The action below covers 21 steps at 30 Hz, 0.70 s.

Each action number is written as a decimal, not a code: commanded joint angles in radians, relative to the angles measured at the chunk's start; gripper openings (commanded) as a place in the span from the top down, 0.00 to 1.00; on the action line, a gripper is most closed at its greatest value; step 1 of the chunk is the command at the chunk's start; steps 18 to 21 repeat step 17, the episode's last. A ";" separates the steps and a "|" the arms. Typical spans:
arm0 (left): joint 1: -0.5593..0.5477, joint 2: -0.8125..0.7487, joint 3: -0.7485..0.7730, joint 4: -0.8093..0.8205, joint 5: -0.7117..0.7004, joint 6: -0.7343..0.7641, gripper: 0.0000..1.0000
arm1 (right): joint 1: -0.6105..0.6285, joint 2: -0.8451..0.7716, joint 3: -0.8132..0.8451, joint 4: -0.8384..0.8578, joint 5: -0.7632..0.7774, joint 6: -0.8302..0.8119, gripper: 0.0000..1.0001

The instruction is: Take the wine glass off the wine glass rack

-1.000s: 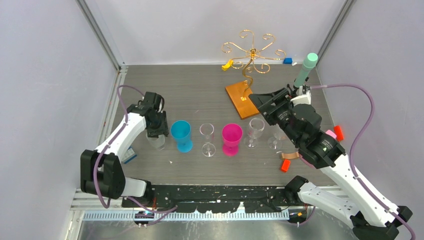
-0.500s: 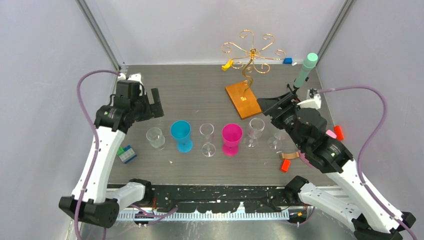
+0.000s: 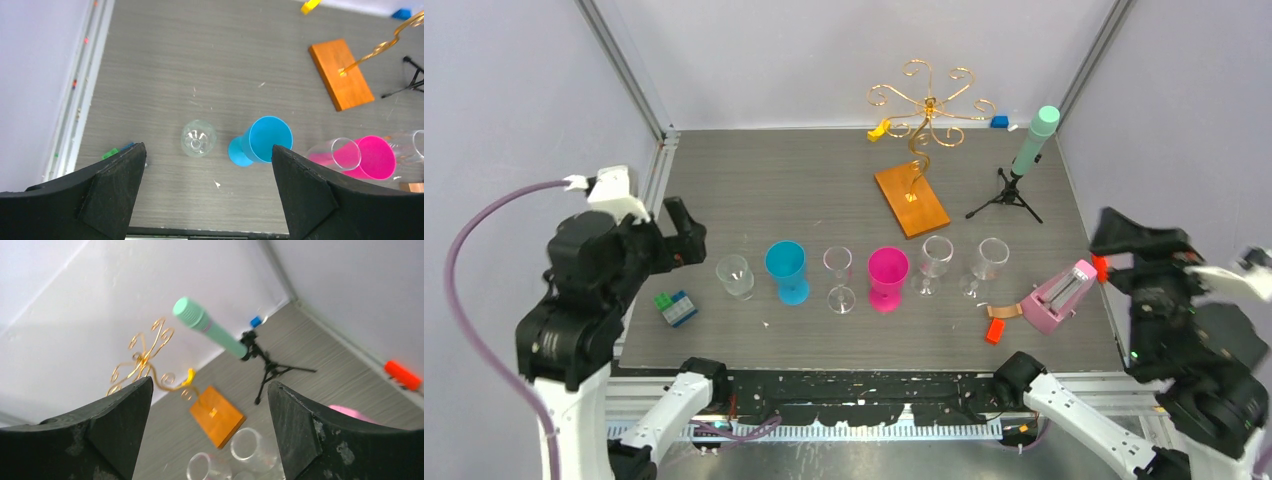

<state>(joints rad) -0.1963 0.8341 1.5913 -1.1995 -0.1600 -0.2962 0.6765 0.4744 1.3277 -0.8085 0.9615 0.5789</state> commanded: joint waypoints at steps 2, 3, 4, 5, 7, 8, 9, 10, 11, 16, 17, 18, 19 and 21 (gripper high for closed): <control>0.003 -0.087 0.036 0.048 -0.029 0.065 0.00 | -0.001 -0.100 0.033 0.031 0.218 -0.166 0.10; 0.003 -0.108 0.029 0.075 -0.025 0.076 0.00 | -0.002 -0.108 0.035 0.037 0.223 -0.182 0.09; 0.004 -0.130 0.019 0.101 -0.022 0.083 0.00 | -0.002 -0.124 0.039 0.045 0.231 -0.188 0.09; 0.004 -0.151 0.008 0.128 -0.019 0.090 0.00 | -0.002 -0.135 0.040 0.048 0.234 -0.196 0.09; 0.003 -0.186 -0.012 0.170 -0.018 0.101 0.00 | -0.002 -0.148 0.041 0.055 0.236 -0.205 0.09; 0.004 -0.195 -0.015 0.181 -0.018 0.104 0.00 | -0.002 -0.152 0.040 0.059 0.236 -0.207 0.09; 0.003 -0.201 -0.016 0.188 -0.019 0.106 0.00 | -0.002 -0.156 0.038 0.059 0.237 -0.209 0.09; 0.004 -0.206 -0.015 0.192 -0.020 0.107 0.00 | -0.002 -0.156 0.036 0.058 0.238 -0.210 0.09; 0.003 -0.210 -0.014 0.198 -0.023 0.108 0.00 | -0.002 -0.157 0.035 0.057 0.239 -0.211 0.08; 0.003 -0.221 -0.018 0.209 -0.043 0.108 0.00 | -0.002 -0.156 0.024 0.052 0.245 -0.198 0.08; 0.004 -0.223 -0.022 0.211 -0.051 0.109 0.00 | -0.002 -0.157 0.020 0.051 0.247 -0.197 0.08; 0.004 -0.223 -0.022 0.211 -0.051 0.109 0.00 | -0.002 -0.157 0.020 0.051 0.247 -0.197 0.08; 0.004 -0.223 -0.022 0.211 -0.051 0.109 0.00 | -0.002 -0.157 0.020 0.051 0.247 -0.197 0.08; 0.004 -0.223 -0.022 0.211 -0.051 0.109 0.00 | -0.002 -0.157 0.020 0.051 0.247 -0.197 0.08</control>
